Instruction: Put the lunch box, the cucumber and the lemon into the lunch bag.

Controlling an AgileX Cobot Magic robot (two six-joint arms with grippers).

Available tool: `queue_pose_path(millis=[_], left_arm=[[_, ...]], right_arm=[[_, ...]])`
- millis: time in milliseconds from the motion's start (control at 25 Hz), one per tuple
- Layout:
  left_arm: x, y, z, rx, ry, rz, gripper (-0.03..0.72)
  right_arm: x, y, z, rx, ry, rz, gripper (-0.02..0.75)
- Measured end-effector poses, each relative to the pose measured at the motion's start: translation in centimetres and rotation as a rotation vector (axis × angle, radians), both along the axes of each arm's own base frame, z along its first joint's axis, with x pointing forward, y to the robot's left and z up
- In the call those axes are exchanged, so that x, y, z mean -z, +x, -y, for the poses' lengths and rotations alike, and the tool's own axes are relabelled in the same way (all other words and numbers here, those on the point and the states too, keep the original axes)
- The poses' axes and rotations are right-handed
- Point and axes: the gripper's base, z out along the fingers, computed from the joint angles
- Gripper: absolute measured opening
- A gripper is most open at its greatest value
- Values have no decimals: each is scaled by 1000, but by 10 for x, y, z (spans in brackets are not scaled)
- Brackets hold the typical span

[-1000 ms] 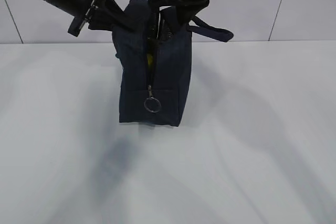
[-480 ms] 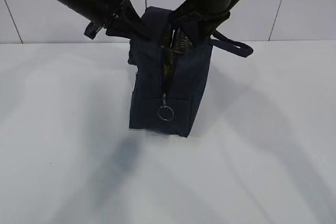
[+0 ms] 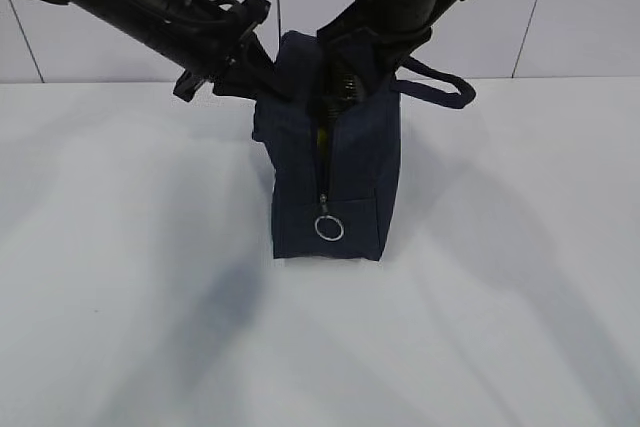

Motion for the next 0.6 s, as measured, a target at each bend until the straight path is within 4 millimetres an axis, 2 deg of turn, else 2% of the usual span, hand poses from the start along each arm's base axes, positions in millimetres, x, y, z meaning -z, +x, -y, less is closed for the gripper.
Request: queue_pose_path(millis=[160,240,320,520,600], left_arm=[[5,1,1,1,-1,-11,17],[5,1,1,2,-1,-10,49],[5,1,1,2,-1,-10,108],[5,1,1,0,-4,-9,335],[4,1,1,0,-13,-12,384]], right_arm=[[2,1,-2,-2,18,-3,8],[2,1,-2,-1,20,-4,22],[3,1,-3,-1,20,-6,59],[6,3,-3,-9,17,-3,190],[6,3,-3,-11,12,0,239]])
